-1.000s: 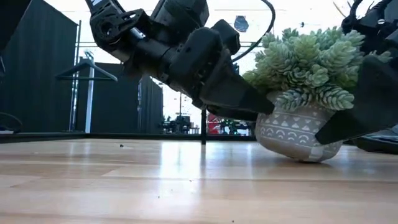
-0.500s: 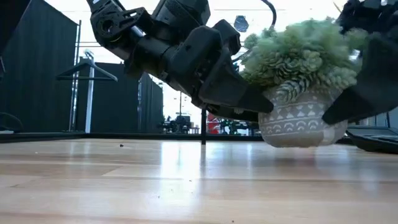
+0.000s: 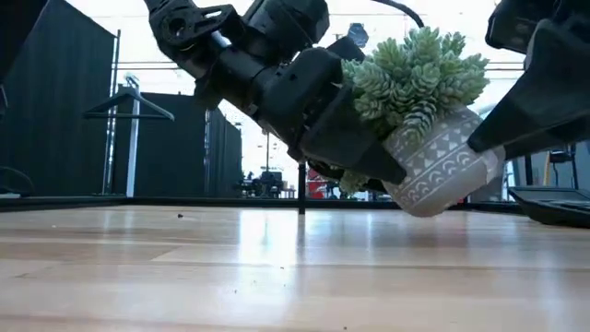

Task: Pick and place office supplies into organizer
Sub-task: Put the gray patterned vase plant on the wooden shelf

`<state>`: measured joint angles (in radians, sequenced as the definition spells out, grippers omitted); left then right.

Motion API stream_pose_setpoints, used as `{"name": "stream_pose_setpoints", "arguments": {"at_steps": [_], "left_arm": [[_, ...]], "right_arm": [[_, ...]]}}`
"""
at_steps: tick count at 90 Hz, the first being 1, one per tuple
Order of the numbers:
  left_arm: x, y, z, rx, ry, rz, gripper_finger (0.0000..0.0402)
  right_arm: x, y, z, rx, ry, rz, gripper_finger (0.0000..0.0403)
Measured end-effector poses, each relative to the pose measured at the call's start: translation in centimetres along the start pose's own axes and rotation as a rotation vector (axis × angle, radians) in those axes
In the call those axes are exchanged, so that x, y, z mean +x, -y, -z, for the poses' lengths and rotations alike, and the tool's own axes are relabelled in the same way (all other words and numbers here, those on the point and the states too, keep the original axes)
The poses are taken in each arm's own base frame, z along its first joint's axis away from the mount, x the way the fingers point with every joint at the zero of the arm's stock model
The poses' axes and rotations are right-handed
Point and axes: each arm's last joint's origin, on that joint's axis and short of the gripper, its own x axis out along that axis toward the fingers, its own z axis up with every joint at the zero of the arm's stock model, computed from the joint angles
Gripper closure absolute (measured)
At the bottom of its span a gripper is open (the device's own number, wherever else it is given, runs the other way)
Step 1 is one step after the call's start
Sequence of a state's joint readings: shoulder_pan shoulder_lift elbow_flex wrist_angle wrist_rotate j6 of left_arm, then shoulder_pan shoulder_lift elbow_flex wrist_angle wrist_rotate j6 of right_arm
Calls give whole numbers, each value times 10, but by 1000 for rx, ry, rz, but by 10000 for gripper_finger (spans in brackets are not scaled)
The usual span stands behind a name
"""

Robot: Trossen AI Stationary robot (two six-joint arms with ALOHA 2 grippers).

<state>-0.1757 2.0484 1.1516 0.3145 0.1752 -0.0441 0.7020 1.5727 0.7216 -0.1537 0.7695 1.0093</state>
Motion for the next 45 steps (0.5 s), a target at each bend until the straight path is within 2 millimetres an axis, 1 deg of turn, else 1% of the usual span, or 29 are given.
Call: {"name": "stream_pose_setpoints", "arguments": {"at_steps": [14, 45], "left_arm": [[0, 0, 0, -2, -2, 8, 93], [-1, 1, 0, -3, -21, 5, 93]], "right_arm": [[0, -1, 1, 31, -42, -24, 19], [2, 1, 5, 27, -105, -30, 19]]}}
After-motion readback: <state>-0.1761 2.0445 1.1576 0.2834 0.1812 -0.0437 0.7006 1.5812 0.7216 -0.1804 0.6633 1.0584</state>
